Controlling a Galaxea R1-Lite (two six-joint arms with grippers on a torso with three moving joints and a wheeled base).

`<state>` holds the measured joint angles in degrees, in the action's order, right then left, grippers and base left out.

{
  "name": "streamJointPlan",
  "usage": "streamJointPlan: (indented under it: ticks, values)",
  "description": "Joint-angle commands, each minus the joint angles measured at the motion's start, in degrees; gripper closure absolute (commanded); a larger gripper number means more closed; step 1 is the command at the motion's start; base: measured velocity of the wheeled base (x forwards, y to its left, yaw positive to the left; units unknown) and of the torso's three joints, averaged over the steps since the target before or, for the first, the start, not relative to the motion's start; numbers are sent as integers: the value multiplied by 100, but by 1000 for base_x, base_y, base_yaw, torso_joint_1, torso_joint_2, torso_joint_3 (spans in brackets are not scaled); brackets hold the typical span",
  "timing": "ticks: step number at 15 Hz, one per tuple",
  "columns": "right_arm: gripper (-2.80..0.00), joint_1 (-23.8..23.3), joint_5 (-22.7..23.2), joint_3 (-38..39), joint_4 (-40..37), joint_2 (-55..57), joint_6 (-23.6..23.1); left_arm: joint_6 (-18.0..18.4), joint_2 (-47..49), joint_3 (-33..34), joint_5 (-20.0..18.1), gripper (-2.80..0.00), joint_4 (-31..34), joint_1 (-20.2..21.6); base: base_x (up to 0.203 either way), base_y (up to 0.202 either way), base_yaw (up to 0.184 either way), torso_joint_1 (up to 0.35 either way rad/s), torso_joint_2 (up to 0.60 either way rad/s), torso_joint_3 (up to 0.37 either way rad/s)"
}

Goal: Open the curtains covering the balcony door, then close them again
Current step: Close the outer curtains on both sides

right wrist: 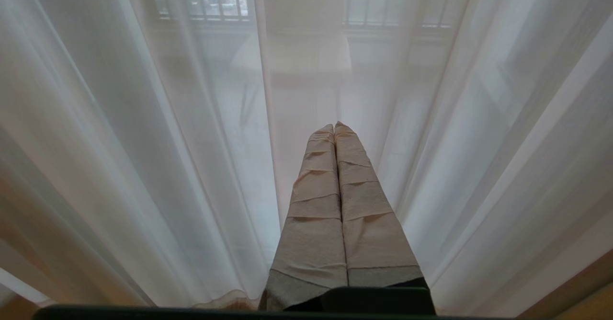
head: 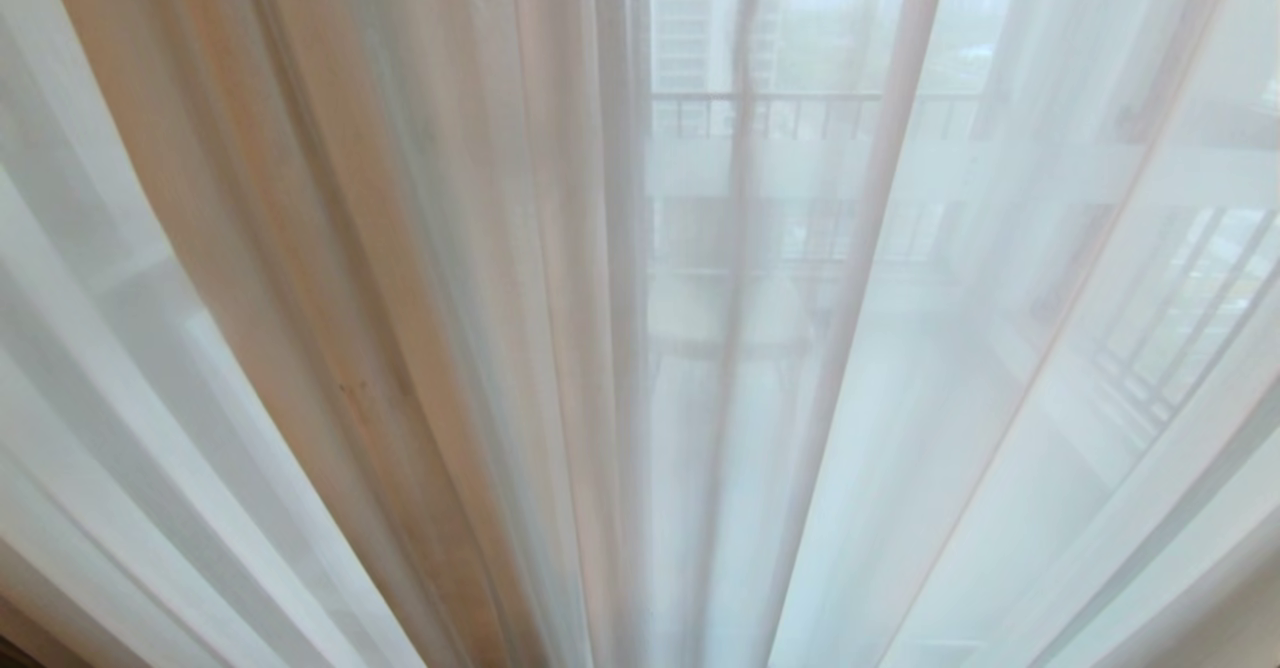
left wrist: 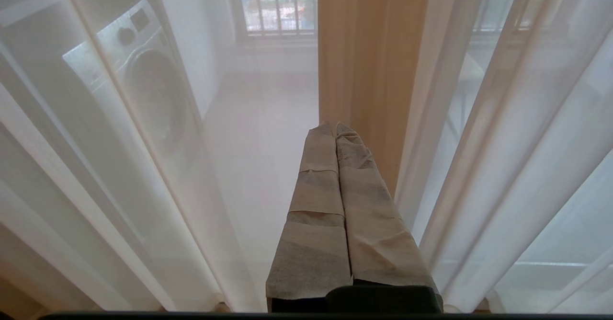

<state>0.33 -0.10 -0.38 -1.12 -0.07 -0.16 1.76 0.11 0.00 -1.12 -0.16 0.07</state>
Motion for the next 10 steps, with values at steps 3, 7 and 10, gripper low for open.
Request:
streamJointPlan:
  ticks: [3, 7, 10]
  values:
    - [0, 2, 1, 3, -2, 7, -2, 0, -11, 0, 32, 0, -2, 1, 0, 0, 0, 0, 0, 0]
    - [0, 2, 1, 3, -2, 7, -2, -9, -11, 0, -2, 0, -2, 1, 0, 0, 0, 0, 0, 0]
    - [0, 2, -7, -6, -9, 16, 25, 0, -11, 0, 3, 0, -2, 1, 0, 0, 0, 0, 0, 0]
